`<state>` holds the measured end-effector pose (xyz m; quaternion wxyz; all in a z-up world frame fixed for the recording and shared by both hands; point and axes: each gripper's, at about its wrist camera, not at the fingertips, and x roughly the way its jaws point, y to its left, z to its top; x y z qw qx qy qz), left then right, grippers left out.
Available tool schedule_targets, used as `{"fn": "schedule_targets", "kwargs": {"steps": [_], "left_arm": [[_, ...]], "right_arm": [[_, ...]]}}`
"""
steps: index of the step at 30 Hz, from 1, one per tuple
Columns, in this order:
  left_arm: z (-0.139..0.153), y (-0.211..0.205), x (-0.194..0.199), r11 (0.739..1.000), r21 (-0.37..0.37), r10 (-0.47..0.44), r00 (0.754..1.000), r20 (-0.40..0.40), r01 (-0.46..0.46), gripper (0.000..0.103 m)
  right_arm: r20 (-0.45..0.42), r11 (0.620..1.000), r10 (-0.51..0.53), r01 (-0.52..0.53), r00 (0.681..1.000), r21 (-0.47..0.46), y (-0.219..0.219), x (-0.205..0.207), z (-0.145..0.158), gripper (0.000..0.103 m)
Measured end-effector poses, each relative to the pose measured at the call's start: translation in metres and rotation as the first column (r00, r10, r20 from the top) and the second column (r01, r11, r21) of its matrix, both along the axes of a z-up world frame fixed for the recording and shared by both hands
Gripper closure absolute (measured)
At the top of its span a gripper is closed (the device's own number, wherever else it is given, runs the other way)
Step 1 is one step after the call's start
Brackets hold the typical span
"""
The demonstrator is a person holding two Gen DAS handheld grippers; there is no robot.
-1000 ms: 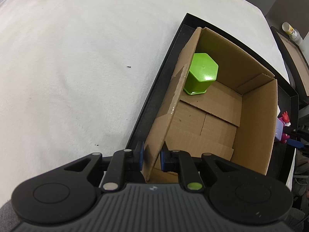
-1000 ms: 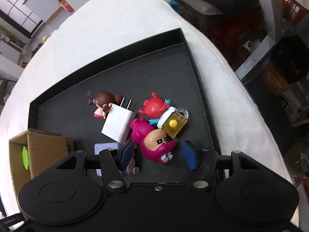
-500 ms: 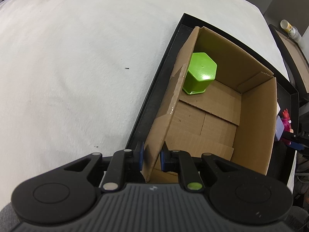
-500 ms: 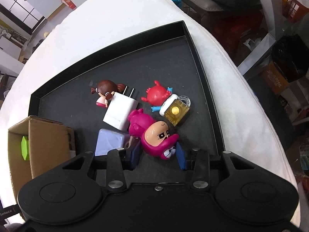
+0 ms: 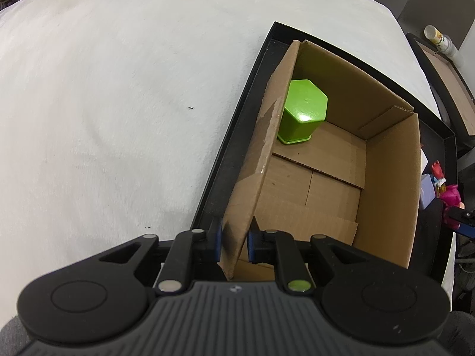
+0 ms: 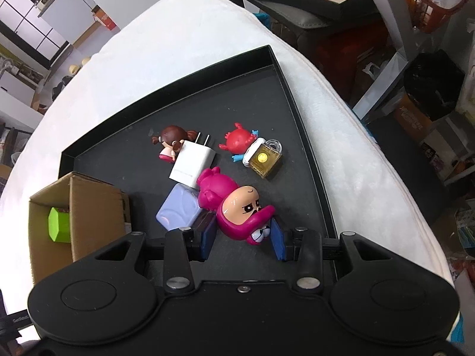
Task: Organize rigid objects
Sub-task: 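Carry the pink doll with the right tool into the box and release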
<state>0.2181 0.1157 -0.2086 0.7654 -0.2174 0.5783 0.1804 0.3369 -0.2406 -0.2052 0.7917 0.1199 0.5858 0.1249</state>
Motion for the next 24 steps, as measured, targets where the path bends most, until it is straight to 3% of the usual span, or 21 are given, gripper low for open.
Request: {"fn": "schedule_targets", "kwargs": {"steps": [24], "left_arm": [[0.002,0.0,-0.003,1.0,-0.011,-0.02,1.0,0.019,0.021,0.088]], "right_arm": [[0.067,0.999,0.027,-0.028,0.997,0.016,0.014,-0.022,0.042,0.064]]}}
